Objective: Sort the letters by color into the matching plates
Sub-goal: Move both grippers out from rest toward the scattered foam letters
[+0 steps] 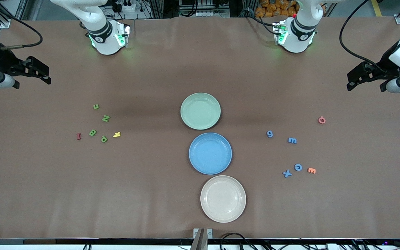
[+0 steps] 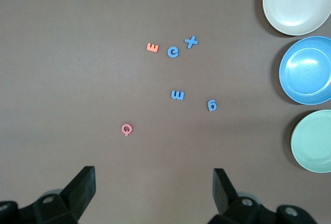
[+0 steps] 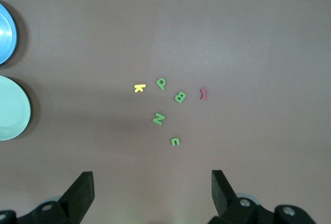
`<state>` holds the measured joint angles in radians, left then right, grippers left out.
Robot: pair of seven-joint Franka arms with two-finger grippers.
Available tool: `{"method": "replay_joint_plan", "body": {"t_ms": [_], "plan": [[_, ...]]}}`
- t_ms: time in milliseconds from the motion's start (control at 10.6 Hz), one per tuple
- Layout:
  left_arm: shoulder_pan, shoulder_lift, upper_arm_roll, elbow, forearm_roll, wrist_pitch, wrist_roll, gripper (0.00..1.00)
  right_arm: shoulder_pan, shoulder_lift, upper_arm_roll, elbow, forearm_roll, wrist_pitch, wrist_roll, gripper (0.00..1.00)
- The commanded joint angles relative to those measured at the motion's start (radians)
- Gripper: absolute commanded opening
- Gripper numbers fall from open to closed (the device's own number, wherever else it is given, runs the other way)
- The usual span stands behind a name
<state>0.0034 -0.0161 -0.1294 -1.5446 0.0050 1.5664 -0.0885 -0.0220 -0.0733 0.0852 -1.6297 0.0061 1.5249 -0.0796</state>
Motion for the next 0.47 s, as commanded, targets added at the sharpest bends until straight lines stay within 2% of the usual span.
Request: {"method": "replay_joint_plan", "body": {"t_ms": [0,189,378], "plan": [[0.006,0.005,-0.004,0.000,-0.017,-0.016,0.007,1.00,0.017,0.013,-0.007,-0.033,-0.005,-0.005,0.006,1.00],[0.003,0.021,-0.009,-0.037,-0.020,-0.016,0.006,1.00,0.014,0.010,-0.009,-0.093,-0.008,0.038,0.006,1.00],[-0.006,0.031,-0.015,-0.098,-0.020,0.036,0.006,1.00,0.010,0.004,-0.010,-0.203,-0.012,0.134,0.006,1.00]]}}
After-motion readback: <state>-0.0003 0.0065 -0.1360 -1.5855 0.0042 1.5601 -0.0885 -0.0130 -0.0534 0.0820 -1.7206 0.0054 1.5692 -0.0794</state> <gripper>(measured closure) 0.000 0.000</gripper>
